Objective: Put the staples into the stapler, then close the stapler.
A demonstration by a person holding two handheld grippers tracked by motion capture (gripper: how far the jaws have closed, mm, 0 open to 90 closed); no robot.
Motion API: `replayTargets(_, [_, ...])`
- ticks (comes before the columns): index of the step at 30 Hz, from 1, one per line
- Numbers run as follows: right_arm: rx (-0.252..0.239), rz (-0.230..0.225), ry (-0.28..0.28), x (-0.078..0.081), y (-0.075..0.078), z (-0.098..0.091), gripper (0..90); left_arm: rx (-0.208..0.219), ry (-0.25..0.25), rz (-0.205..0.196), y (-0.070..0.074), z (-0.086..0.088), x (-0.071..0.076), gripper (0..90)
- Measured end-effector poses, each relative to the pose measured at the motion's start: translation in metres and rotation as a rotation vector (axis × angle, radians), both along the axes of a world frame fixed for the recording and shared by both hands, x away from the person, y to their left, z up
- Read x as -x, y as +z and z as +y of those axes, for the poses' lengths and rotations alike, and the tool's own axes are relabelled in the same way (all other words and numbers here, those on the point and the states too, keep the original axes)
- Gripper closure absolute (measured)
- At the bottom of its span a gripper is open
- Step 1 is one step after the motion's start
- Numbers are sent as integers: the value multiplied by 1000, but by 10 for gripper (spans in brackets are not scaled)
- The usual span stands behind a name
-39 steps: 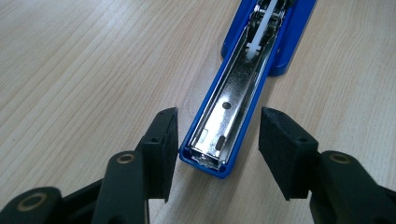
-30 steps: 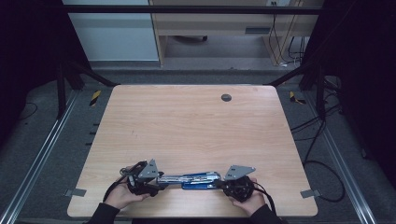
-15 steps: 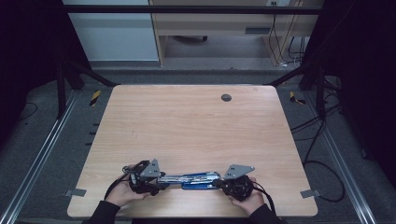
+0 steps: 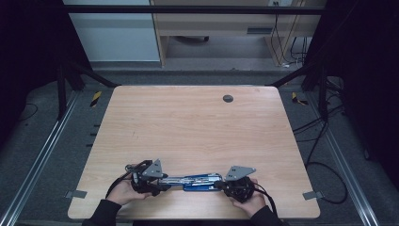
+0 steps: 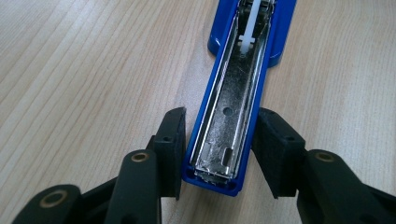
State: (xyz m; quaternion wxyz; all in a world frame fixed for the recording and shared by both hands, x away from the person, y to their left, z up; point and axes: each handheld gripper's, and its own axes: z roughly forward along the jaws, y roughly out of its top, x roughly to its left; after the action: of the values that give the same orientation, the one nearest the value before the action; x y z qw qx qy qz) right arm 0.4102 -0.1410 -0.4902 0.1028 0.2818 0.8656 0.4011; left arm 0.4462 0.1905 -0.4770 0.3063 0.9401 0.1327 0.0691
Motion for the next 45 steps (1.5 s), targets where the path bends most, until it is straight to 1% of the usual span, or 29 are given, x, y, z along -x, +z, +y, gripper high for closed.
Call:
replayTargets(8, [1,-4,3,0,0,0,900,-21,-20,16,2,-1,-3,569])
replayTargets(10, [0,-8,5,0,0,0,900,-17,-24,19,2,-1,-4,573])
replayTargets(11, [0,-8,5,0,0,0,900,-7,-23,26,1,-1,-4,575])
replayTargets(12, [0,-8,4,0,0,0,900,-11,-32,26,1,0,-5,577])
replayTargets(14, [0,-8,5,0,0,0,900,-7,-34,29,1,0,-5,579])
replayTargets(18, [0,-5,4,0,0,0,900,-27,-41,36,3,-2,-6,586])
replayTargets(23, [-3,-3,4,0,0,0,900,-30,-52,43,4,-2,-7,592])
replayTargets(26, [-5,-2,3,0,-1,0,900,-29,-53,43,4,-2,-7,595])
replayTargets(32, [-5,-3,3,0,-1,0,900,-29,-61,54,5,-2,-8,601])
replayTargets(34, [-7,-3,5,0,-1,0,900,-39,-64,56,6,-2,-9,603])
replayTargets(36, [-4,-4,4,0,-1,1,900,-40,-65,58,7,-2,-9,604])
replayTargets(38, [-4,-8,6,0,-1,1,900,-31,-69,61,7,-3,-9,605])
replayTargets(39, [-5,-7,5,0,-1,0,900,-40,-71,59,9,-2,-9,605])
replayTargets(45, [-8,-5,7,0,-1,0,900,-43,-81,60,12,-3,-10,610])
